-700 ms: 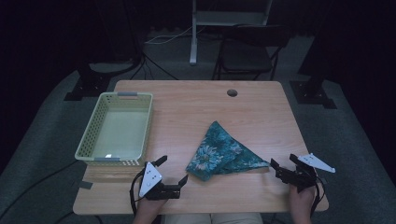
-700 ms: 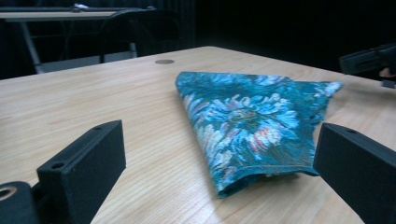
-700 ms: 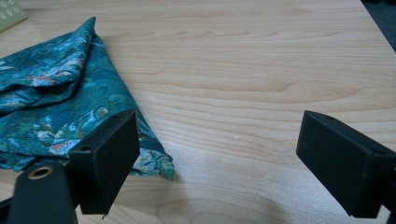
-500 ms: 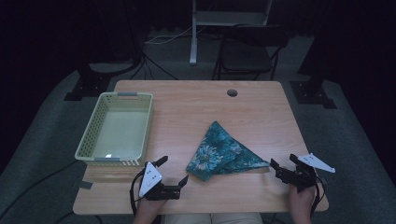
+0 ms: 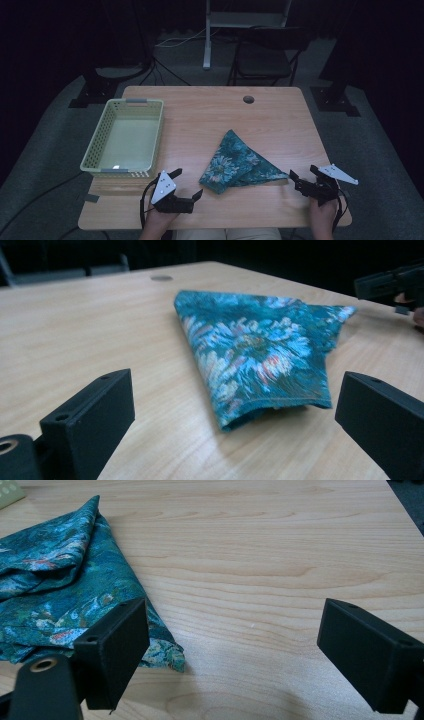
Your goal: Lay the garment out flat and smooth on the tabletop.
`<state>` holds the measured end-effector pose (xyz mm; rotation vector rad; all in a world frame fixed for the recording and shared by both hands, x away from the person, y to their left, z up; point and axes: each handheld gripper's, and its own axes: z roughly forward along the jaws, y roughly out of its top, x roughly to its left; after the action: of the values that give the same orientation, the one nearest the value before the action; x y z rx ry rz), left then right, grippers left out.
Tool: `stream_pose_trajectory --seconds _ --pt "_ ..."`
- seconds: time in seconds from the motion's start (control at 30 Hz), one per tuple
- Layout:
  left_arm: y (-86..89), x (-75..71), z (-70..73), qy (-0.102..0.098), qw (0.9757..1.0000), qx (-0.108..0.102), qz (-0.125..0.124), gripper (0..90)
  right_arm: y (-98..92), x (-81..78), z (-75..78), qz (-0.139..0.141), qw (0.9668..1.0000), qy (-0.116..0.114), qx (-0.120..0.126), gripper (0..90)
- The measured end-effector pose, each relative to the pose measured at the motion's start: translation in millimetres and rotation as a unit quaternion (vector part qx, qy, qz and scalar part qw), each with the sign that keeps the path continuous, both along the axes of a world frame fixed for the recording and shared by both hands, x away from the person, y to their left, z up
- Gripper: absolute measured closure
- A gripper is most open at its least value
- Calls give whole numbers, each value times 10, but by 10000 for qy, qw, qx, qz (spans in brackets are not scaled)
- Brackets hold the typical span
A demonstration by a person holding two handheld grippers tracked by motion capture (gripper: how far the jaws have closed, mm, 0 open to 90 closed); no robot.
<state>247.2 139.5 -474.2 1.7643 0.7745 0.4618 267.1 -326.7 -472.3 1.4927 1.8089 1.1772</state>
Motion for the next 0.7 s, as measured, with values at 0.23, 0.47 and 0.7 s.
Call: stream_pose_trajectory --seconds 0.23,0.47,0.7 --pt "-61 10 53 259 9996 85 -70 32 -7 5 0 0 10000 8 20 129" --pt "-196 41 265 258 9992 27 -298 33 -6 7 -1 32 10000 25 33 129" --pt "-388 102 492 81 9986 186 -494 80 -15 6 -2 69 9999 37 74 129"
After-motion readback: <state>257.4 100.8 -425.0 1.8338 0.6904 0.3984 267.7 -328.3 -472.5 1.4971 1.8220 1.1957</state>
